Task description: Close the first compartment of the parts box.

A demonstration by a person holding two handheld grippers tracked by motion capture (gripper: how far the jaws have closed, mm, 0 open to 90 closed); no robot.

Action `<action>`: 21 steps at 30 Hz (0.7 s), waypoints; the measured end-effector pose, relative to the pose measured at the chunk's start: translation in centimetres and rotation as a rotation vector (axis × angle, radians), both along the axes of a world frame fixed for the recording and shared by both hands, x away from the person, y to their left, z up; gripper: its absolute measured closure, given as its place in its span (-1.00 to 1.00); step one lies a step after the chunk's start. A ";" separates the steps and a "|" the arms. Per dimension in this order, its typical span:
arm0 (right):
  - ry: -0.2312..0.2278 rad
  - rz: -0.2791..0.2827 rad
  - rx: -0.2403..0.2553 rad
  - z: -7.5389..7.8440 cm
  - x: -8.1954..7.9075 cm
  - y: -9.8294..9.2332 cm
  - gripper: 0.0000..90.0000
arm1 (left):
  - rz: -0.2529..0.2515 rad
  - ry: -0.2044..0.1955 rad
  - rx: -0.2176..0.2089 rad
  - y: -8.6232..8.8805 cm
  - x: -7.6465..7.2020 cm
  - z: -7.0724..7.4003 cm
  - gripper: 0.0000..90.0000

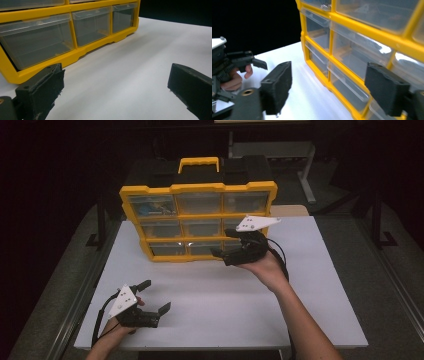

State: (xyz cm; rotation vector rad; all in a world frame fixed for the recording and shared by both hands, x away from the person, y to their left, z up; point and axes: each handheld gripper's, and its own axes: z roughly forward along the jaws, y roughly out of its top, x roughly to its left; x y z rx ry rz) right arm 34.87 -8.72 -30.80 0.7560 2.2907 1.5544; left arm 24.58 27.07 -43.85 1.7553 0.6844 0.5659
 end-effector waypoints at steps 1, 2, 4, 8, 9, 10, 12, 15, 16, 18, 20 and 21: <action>0.000 0.000 0.000 0.0 0.0 0.0 -0.59 | 0.001 0.002 -0.003 0.0 0.0 0.0 -1.00; 0.006 -0.019 0.005 -0.6 -0.4 -0.6 -0.63 | 0.004 0.012 -0.014 -0.1 -0.1 0.0 -1.00; -0.004 -0.028 -0.004 -1.1 -0.6 -1.0 -0.70 | 0.003 0.008 -0.011 -0.1 0.0 -0.1 -1.00; -0.011 -0.054 -0.002 -2.3 -1.3 -2.2 -0.75 | 0.001 -0.003 -0.007 -0.1 0.1 0.0 -1.00; -0.011 -0.054 -0.002 -2.3 -1.3 -2.2 -0.75 | 0.004 0.003 -0.015 -0.2 0.0 -0.1 -1.00; -0.014 -0.076 0.000 -3.1 -1.7 -3.1 -0.79 | 0.009 0.009 -0.020 -0.2 0.0 -0.1 -1.00; -0.015 -0.091 0.004 -3.6 -2.0 -3.7 -0.80 | 0.008 0.007 -0.017 -0.1 0.0 -0.1 -1.00; -0.016 -0.103 0.006 -4.2 -2.2 -4.3 -0.82 | 0.005 0.010 -0.006 -0.1 0.0 -0.1 -1.00; -0.013 -0.117 0.011 -4.7 -2.5 -4.9 -0.86 | 0.005 0.010 -0.004 -0.1 -0.1 0.0 -1.00; -0.008 -0.130 0.018 -5.2 -2.9 -5.4 -0.90 | 0.007 0.009 -0.006 -0.1 -0.1 0.0 -1.00; -0.010 -0.143 0.026 -5.9 -3.2 -5.8 -0.94 | 0.008 0.010 -0.007 0.0 -0.1 0.0 -1.00; -0.010 -0.143 0.026 -5.9 -3.2 -5.8 -0.94 | 0.009 0.011 -0.007 0.0 -0.1 0.0 -1.00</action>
